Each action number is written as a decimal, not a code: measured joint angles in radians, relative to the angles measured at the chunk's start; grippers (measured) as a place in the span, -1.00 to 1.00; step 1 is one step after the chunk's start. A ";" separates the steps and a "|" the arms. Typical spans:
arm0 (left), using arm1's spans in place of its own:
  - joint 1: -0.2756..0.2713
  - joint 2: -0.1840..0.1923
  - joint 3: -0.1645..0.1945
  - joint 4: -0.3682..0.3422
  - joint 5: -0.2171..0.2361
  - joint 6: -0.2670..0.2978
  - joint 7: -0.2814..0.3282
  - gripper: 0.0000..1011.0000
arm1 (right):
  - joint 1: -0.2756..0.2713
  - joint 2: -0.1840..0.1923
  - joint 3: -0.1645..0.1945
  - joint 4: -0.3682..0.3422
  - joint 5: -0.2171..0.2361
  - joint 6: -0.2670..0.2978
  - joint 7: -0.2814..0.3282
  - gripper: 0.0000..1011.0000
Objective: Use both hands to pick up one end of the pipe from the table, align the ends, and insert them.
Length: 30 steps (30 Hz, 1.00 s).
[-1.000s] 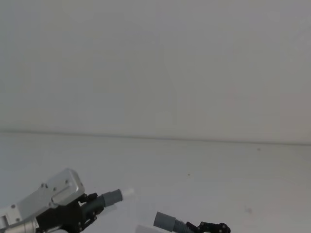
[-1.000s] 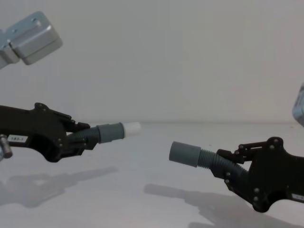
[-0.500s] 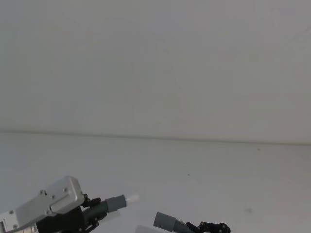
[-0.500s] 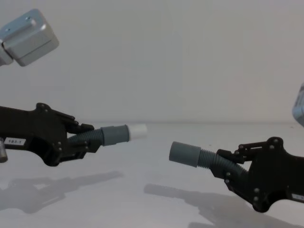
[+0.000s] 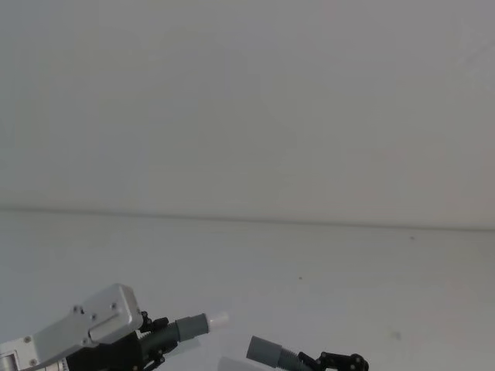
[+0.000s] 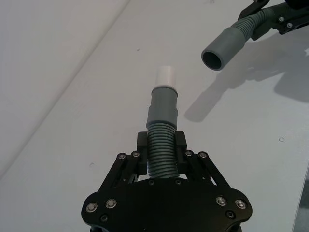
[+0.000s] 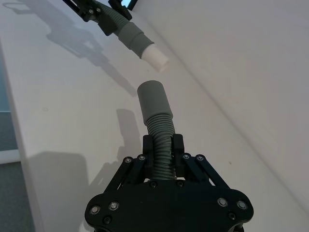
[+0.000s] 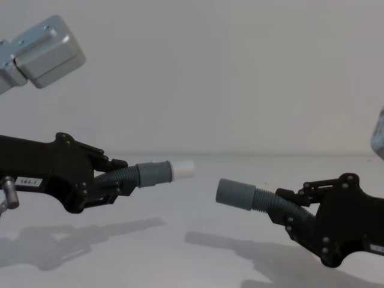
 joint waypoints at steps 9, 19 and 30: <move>-0.006 -0.002 0.005 0.002 0.009 0.001 -0.008 -0.42 | 0.014 -0.006 0.010 0.032 -0.011 -0.031 -0.010 -0.58; -0.018 -0.003 0.015 0.011 0.010 -0.002 -0.023 -0.42 | 0.033 -0.012 0.017 0.068 -0.021 -0.073 -0.011 -0.58; -0.054 -0.013 0.036 0.037 0.009 -0.019 -0.047 -0.42 | 0.060 -0.011 0.015 0.108 -0.014 -0.142 0.027 -0.58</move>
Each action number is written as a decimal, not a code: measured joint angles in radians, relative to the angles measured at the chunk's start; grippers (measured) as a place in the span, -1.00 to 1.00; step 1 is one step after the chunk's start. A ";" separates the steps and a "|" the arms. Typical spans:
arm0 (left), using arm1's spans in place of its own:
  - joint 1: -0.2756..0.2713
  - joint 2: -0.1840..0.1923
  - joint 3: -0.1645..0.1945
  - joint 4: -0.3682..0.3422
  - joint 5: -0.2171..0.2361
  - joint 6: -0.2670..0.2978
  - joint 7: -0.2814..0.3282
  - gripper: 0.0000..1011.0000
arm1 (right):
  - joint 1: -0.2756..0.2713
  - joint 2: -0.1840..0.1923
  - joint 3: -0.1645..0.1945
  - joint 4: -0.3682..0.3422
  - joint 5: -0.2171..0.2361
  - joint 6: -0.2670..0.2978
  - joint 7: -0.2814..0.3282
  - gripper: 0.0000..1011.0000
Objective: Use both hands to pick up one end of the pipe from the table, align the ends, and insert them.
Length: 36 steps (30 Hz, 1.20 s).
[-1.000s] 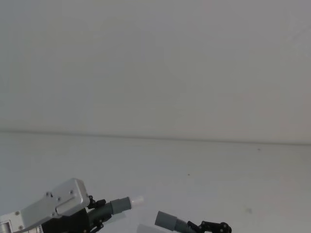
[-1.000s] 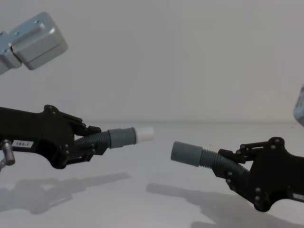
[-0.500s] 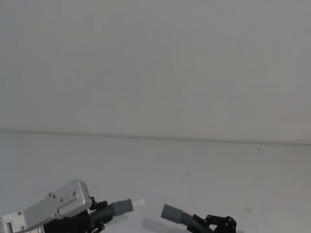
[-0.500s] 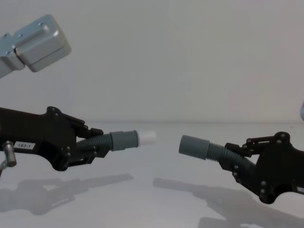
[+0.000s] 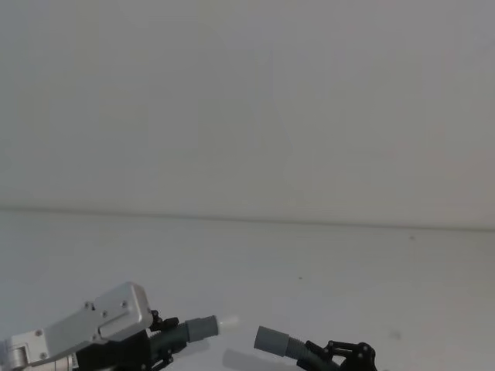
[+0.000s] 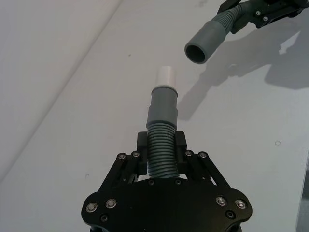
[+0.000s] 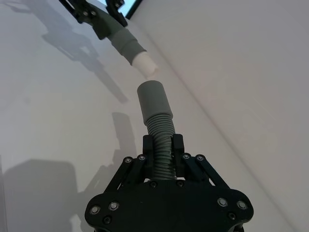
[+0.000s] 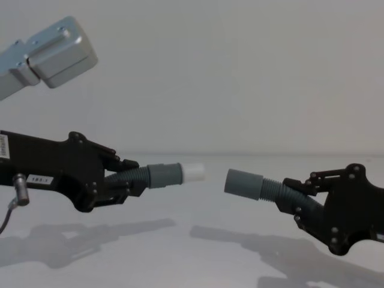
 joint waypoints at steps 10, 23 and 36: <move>-0.045 -0.010 0.027 0.031 0.000 -0.010 -0.034 -0.42 | 0.033 0.007 -0.011 0.043 0.029 -0.072 0.045 -0.58; -0.079 -0.005 0.053 0.046 -0.012 -0.010 -0.077 -0.42 | 0.061 0.006 -0.012 0.085 0.045 -0.106 0.065 -0.58; -0.082 0.012 0.061 0.034 -0.023 -0.006 -0.084 -0.42 | 0.082 -0.005 -0.015 0.119 0.032 -0.102 0.060 -0.58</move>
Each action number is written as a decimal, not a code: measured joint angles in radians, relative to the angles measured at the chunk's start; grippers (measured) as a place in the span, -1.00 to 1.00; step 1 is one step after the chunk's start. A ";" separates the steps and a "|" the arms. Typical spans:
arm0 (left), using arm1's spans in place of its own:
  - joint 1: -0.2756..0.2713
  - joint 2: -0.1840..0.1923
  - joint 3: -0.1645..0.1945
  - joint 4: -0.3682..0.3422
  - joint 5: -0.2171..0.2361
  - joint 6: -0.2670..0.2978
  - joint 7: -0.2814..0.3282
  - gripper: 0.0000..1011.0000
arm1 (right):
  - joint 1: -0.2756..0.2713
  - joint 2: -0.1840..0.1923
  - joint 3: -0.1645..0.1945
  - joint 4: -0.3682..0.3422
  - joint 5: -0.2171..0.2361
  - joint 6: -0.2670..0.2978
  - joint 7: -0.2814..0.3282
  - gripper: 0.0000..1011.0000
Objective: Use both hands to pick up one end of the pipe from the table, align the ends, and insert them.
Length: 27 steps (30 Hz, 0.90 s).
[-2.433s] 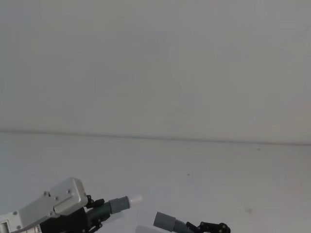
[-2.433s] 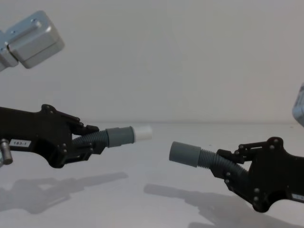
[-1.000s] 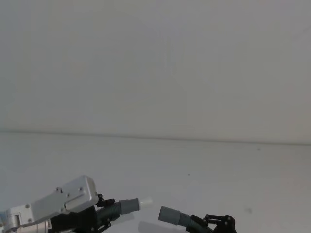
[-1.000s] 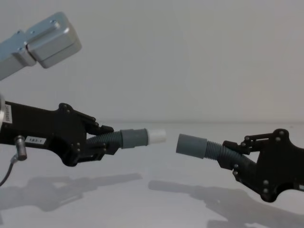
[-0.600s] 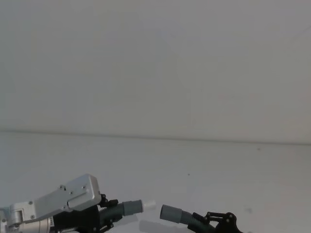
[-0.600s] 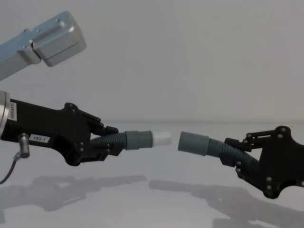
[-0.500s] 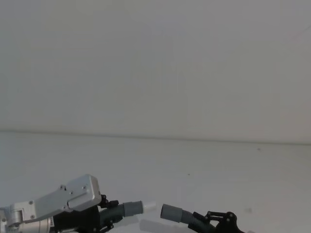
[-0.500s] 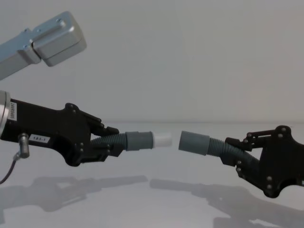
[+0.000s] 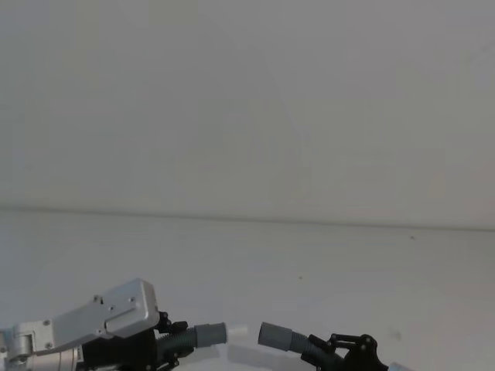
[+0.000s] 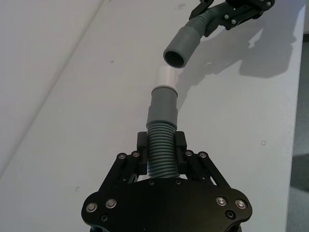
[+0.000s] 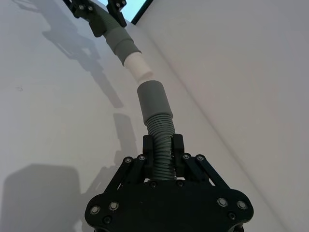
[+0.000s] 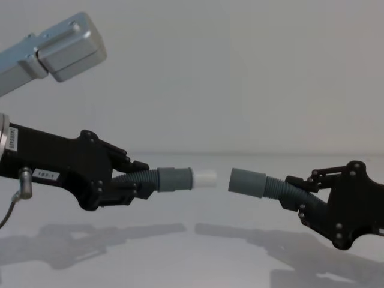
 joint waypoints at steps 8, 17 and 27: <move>-0.001 0.004 -0.001 -0.008 -0.002 -0.002 0.019 -0.42 | 0.012 -0.003 -0.007 0.017 -0.006 0.006 -0.001 -0.58; -0.013 -0.001 0.005 -0.002 -0.006 -0.008 0.020 -0.42 | 0.019 -0.006 -0.009 0.020 0.000 0.008 0.002 -0.58; -0.027 -0.006 0.020 0.008 -0.012 -0.008 0.012 -0.42 | 0.029 -0.013 -0.004 0.022 0.012 0.010 0.003 -0.58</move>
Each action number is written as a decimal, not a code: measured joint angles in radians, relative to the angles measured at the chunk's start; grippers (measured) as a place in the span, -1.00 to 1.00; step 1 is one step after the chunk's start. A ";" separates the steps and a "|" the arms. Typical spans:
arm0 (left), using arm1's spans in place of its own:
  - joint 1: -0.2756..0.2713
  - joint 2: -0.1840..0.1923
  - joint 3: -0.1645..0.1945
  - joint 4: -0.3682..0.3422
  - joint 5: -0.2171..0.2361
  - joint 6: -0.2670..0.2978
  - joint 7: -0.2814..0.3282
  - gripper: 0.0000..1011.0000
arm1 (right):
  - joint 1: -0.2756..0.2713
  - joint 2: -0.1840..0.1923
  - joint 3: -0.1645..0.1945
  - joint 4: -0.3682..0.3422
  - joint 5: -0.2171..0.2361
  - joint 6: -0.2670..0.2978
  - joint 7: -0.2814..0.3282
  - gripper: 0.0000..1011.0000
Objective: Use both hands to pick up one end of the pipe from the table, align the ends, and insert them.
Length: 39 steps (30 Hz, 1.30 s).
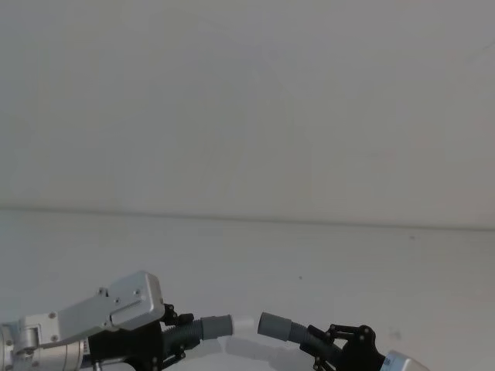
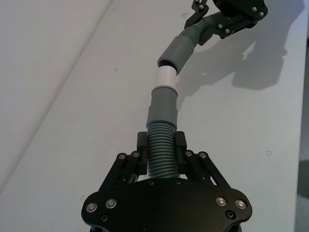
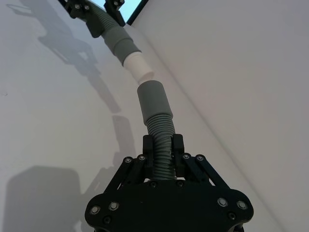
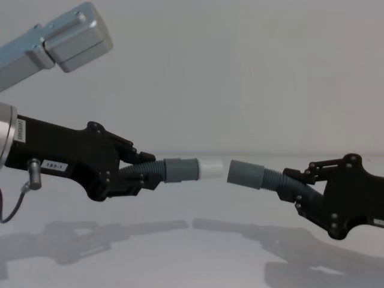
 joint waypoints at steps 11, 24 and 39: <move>-0.006 0.000 0.010 0.000 -0.002 0.010 0.000 -0.42 | 0.006 -0.003 0.004 0.005 0.010 -0.012 0.005 -0.58; -0.017 -0.005 0.017 0.008 0.003 0.012 0.000 -0.42 | 0.014 0.009 -0.003 0.021 0.011 -0.071 0.025 -0.58; -0.055 -0.004 0.036 0.030 -0.002 -0.001 -0.048 -0.42 | 0.033 0.018 -0.010 0.062 0.002 -0.130 0.040 -0.58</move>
